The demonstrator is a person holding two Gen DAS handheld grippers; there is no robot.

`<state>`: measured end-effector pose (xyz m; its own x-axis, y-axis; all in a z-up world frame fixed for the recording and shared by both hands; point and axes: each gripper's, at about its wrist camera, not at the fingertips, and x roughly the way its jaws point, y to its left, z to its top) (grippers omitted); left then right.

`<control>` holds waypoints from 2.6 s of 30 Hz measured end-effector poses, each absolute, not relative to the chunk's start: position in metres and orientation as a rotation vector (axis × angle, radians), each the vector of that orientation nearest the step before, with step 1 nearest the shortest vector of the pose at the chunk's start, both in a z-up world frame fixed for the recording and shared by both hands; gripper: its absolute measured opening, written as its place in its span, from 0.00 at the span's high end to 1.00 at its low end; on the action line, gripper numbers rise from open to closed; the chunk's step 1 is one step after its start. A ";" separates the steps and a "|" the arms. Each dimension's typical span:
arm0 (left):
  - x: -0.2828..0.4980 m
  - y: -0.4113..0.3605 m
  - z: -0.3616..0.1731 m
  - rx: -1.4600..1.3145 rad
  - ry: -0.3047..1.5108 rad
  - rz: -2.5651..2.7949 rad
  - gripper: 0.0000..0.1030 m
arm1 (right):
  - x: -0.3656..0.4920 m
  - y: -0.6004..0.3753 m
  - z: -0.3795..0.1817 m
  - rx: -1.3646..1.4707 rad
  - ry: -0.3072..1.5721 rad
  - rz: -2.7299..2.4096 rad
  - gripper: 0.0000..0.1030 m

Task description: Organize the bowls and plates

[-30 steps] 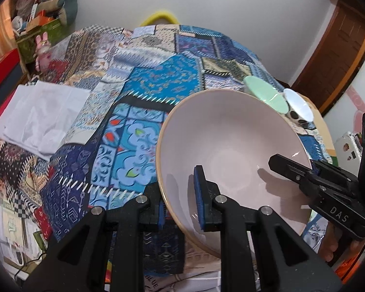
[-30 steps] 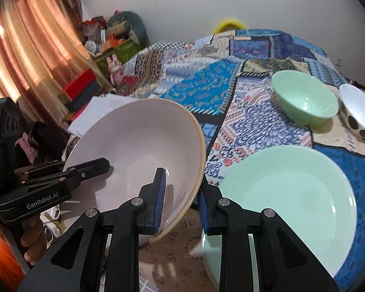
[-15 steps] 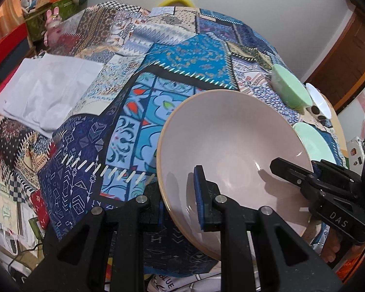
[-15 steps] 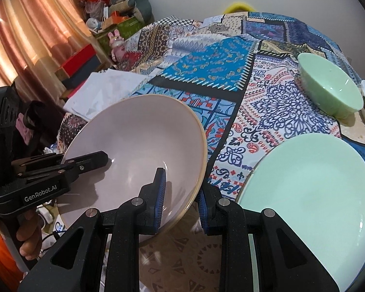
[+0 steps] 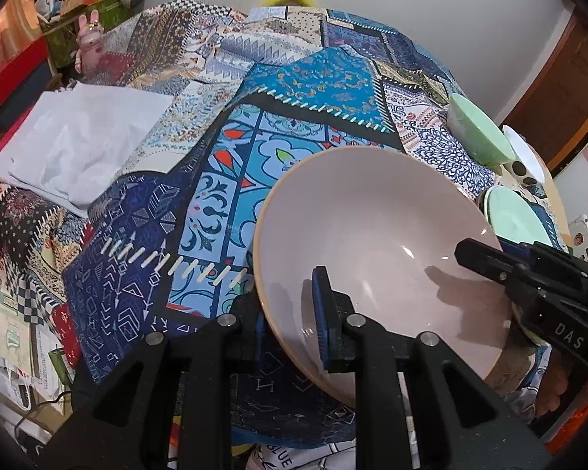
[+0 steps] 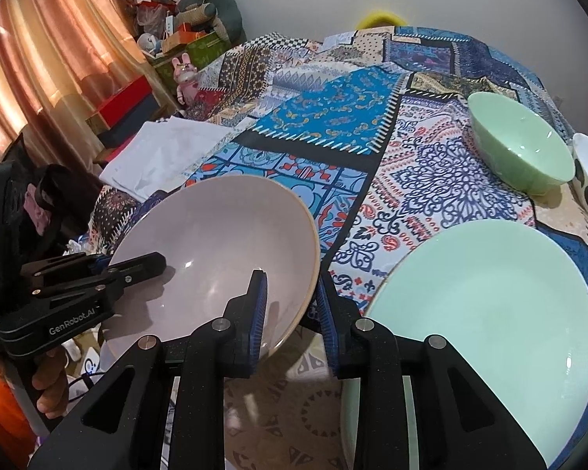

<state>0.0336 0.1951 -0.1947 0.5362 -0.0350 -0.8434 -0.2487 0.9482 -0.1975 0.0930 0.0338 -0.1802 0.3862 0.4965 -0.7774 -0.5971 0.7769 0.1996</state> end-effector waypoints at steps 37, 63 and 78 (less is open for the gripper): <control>0.102 0.118 -0.092 -0.176 0.797 0.105 0.16 | 0.175 -0.121 -0.118 -0.032 0.733 0.368 0.51; 0.250 0.057 -0.142 -0.066 0.940 -0.021 0.15 | 0.290 -0.131 -0.189 0.023 0.969 0.387 0.74; 0.278 0.044 -0.164 -0.019 0.962 -0.024 0.15 | 0.297 -0.125 -0.197 0.048 0.994 0.499 0.81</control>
